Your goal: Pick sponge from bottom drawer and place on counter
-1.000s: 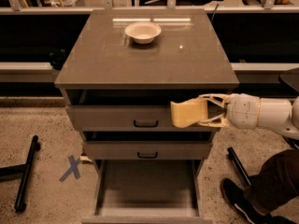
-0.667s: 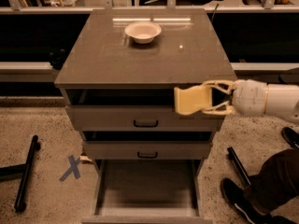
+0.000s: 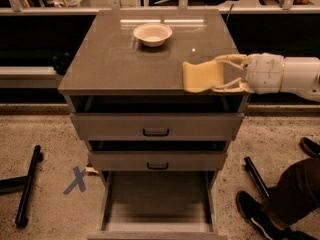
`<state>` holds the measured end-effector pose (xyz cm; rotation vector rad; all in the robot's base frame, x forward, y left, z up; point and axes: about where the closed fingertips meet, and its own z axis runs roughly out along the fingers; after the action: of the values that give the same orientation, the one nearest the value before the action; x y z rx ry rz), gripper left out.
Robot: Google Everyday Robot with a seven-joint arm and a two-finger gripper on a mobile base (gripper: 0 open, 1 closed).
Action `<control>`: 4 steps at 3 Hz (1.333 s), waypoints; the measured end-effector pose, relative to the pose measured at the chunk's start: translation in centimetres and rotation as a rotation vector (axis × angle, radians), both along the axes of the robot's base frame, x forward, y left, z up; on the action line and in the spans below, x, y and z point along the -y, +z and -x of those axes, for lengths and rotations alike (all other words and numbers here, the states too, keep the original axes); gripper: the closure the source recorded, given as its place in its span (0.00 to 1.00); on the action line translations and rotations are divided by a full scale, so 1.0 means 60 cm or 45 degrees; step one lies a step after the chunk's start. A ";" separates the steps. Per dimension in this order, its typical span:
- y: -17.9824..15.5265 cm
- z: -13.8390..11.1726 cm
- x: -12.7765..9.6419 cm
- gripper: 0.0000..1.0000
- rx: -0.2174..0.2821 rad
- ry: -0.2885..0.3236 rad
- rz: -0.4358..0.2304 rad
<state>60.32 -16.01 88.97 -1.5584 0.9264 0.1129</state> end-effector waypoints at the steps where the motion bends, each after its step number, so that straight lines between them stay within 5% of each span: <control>1: 0.025 -0.037 -0.015 1.00 0.005 -0.035 -0.025; 4: 0.066 -0.167 -0.076 1.00 -0.103 -0.054 -0.073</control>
Offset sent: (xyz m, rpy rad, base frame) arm 0.0770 0.0331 0.0442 0.0620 0.0335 -0.0387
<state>70.37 -11.42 92.94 -1.4895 1.0107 0.1716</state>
